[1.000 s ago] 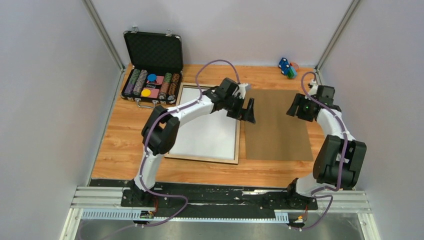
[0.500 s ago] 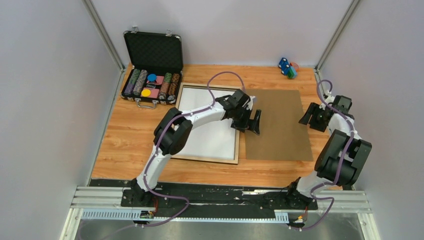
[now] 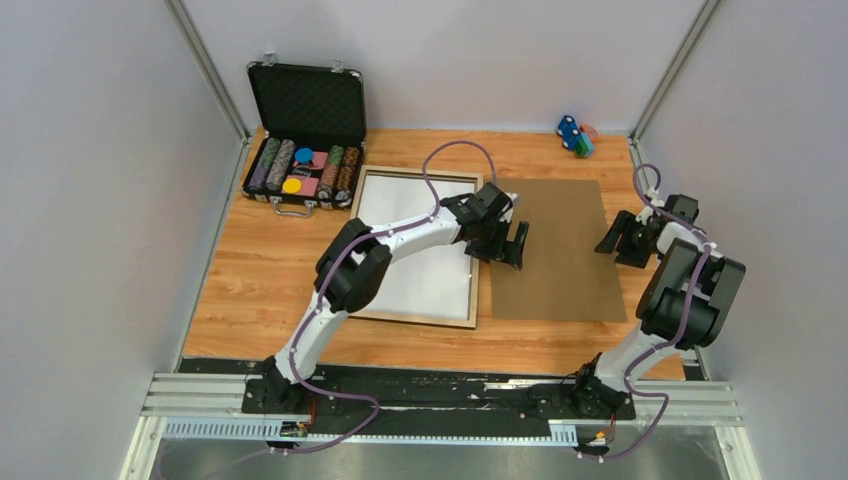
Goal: Put the photo into the frame
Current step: Turn over the photo frame item at the center of the board.
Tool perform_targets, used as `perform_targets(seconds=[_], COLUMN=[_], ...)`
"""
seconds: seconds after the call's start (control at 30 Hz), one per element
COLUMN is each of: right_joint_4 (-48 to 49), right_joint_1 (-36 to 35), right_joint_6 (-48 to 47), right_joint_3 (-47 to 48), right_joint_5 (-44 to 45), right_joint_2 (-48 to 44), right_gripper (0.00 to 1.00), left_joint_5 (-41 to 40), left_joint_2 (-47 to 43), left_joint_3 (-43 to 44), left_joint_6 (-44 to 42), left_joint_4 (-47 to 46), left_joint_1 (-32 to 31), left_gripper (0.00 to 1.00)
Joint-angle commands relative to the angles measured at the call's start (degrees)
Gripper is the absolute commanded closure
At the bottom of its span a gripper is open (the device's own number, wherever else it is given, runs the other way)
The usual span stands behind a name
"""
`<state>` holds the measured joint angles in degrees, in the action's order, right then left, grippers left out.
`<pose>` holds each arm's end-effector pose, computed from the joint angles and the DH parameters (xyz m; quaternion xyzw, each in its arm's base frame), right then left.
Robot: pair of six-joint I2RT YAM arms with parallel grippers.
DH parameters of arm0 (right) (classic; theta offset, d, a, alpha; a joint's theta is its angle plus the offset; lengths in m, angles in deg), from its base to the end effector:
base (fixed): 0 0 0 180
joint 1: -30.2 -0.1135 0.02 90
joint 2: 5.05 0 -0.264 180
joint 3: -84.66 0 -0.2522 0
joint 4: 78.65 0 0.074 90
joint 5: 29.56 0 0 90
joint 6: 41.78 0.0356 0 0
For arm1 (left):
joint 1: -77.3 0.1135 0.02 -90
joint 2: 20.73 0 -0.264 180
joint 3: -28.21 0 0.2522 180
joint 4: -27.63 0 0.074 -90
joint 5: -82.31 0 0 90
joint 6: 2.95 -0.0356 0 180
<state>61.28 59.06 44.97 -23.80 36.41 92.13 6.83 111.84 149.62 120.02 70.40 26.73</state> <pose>0.2909 -0.1438 0.1692 0.1692 0.9421 0.1387 0.2540 0.3170 -0.3995 0.1714 0.1830 0.9262 -0.2942 0.1490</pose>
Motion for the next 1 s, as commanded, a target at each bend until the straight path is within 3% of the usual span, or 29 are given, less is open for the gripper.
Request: perform_targets(seconds=[0.0,0.57,0.97], right_joint_4=[2.56,2.36,-4.59], right_joint_1=[0.58,2.43,1.41], right_joint_6=[-1.60,-7.74,-10.54], right_joint_3=[3.61,9.01,11.58], right_joint_5=[-0.77,-3.70,-13.74], right_joint_2=[1.82,8.09,12.36], right_gripper=[0.43,0.43,0.46], left_joint_5=[-3.02,-3.44,0.37], left_joint_2=[2.82,4.31,6.75], left_joint_3=[1.00,-1.18,-0.78], left_joint_6=[0.58,-0.10,1.34], left_joint_4=[2.54,0.73,0.00], left_joint_1=[-0.53,-1.09,-1.03], left_gripper=[0.00,0.00,0.00])
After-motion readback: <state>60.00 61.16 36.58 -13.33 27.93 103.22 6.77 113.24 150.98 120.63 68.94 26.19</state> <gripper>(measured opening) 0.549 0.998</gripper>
